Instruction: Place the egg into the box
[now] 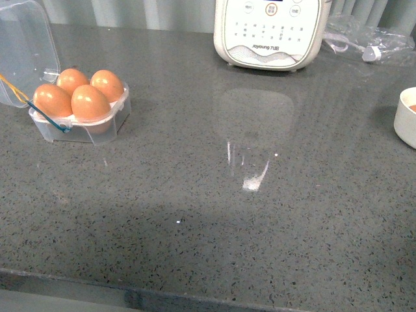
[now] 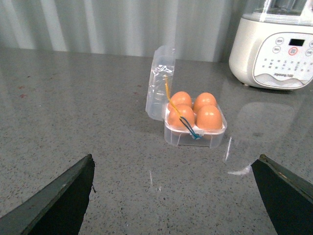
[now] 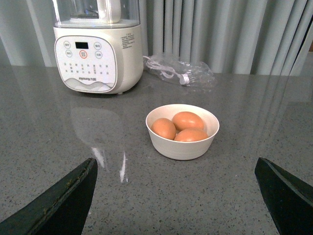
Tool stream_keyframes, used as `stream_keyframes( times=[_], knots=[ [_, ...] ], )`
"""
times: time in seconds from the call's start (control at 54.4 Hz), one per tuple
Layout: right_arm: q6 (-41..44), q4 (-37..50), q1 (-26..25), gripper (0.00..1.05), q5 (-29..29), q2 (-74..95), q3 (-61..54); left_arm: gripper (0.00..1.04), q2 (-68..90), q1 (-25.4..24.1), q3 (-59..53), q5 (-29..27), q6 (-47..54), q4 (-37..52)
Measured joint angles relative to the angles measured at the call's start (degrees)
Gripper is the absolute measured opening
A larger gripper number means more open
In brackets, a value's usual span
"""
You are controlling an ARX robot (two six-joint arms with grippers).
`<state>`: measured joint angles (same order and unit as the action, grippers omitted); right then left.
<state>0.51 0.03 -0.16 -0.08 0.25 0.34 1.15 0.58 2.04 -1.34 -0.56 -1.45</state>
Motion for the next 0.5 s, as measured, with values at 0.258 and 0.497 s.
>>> stream_keyframes(
  times=[0.258,0.497],
  knots=[
    [0.0,0.0,0.0,0.97,0.0,0.0,0.0,0.98,19.5,2.4,10.0,-8.0,-4.2,-23.2],
    [0.0,0.0,0.0,0.97,0.0,0.0,0.0,0.98,29.5,1.4,14.3,-5.3,-4.7,-9.6]
  ],
)
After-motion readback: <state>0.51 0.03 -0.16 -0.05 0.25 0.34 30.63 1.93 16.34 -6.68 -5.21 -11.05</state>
